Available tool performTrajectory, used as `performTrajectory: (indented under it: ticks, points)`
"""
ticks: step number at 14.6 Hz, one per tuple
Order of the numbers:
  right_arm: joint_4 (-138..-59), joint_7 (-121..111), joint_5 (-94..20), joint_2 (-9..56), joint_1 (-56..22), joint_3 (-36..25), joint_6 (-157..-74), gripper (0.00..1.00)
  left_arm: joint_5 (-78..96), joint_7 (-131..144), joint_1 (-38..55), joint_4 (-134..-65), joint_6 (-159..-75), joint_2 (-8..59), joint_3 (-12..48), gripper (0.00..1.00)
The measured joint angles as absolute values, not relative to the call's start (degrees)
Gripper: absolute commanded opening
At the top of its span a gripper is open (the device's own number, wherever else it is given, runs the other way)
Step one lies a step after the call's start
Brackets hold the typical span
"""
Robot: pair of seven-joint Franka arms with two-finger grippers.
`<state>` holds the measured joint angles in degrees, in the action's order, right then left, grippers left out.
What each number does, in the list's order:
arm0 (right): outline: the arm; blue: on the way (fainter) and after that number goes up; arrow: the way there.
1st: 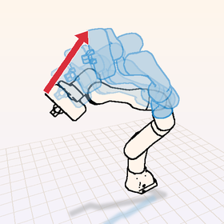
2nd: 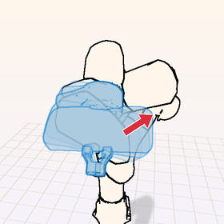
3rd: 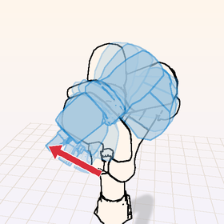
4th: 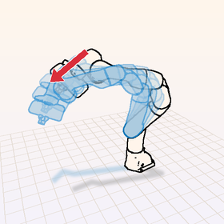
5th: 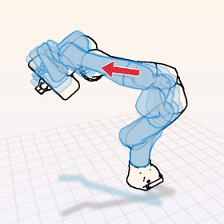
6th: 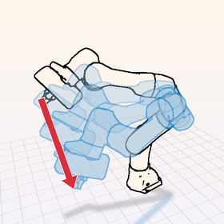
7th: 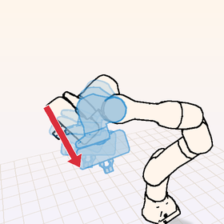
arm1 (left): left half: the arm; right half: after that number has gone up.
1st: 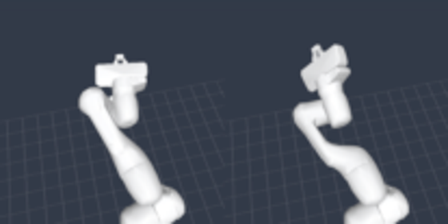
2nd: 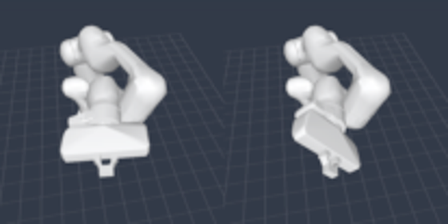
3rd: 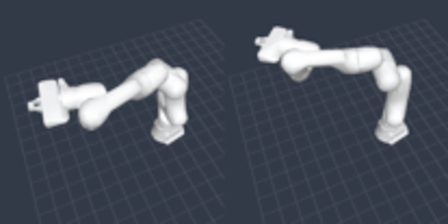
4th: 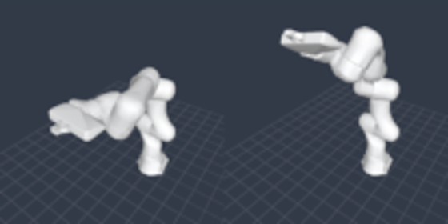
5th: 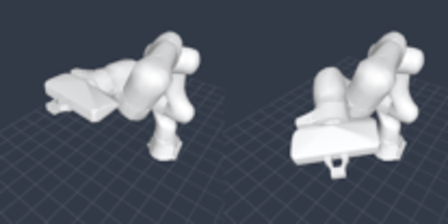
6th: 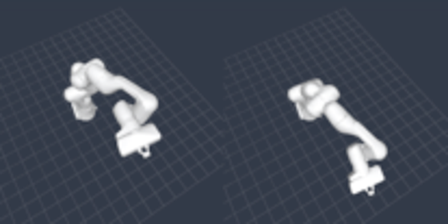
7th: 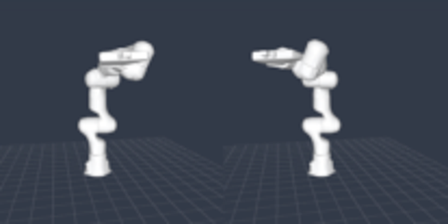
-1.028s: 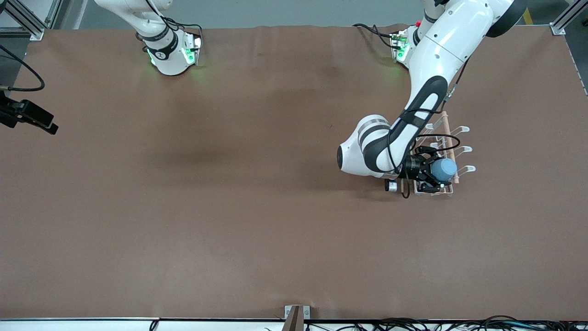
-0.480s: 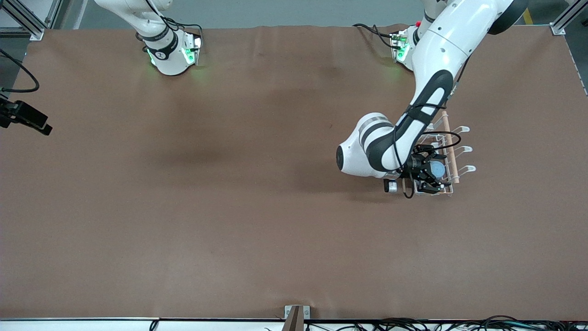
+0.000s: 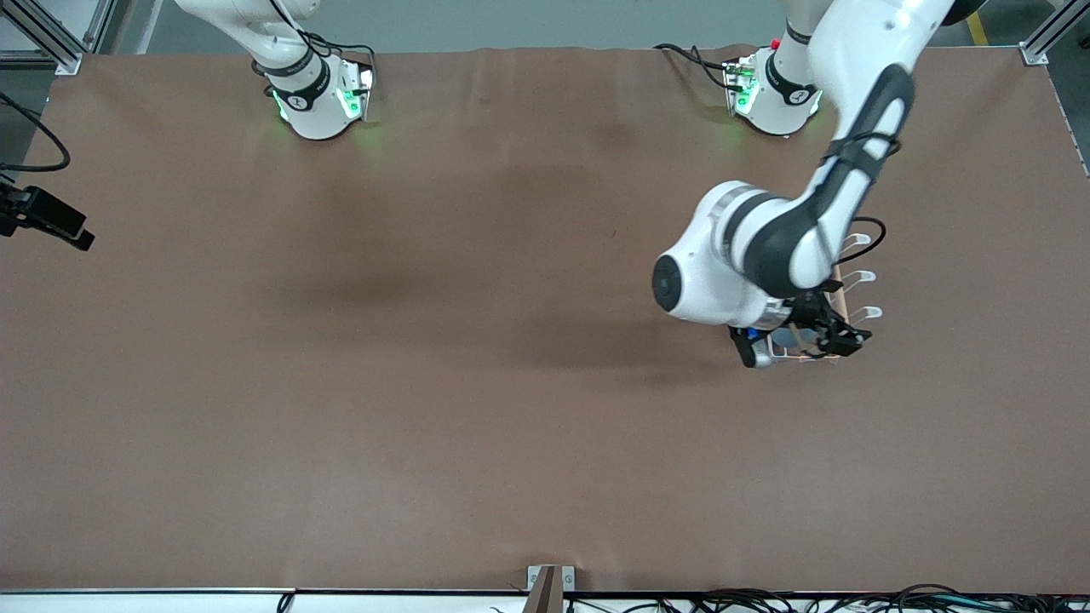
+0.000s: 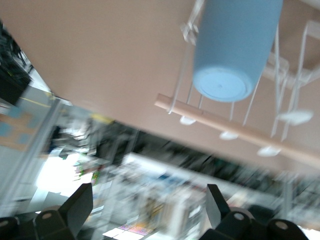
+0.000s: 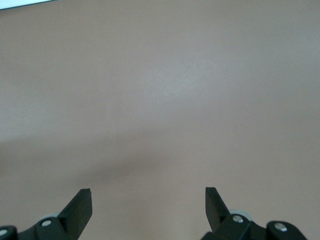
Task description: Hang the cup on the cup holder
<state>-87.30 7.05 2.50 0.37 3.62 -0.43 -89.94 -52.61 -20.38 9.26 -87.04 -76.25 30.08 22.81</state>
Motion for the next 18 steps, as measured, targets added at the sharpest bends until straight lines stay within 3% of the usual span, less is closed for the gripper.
performTrajectory:
  ticks: [7, 13, 18]
  points:
    - [-87.3, 7.05, 2.5, 0.37, 3.66, -0.5, -89.89, 1.0, -24.28, -1.39, -0.66, -82.77, -88.42, 17.18, 21.47, 1.0]
    - [-87.28, 7.06, 2.5, 0.37, 3.69, -0.58, -89.9, 1.0, -1.99, 0.17, 0.4, -82.57, -92.38, 6.13, 4.56, 1.0]
    - [-87.3, 7.08, 2.4, 0.37, 3.68, -0.54, -89.9, 1.0, 0.41, 0.21, 0.83, -82.98, -89.76, -0.85, 0.78, 1.0]
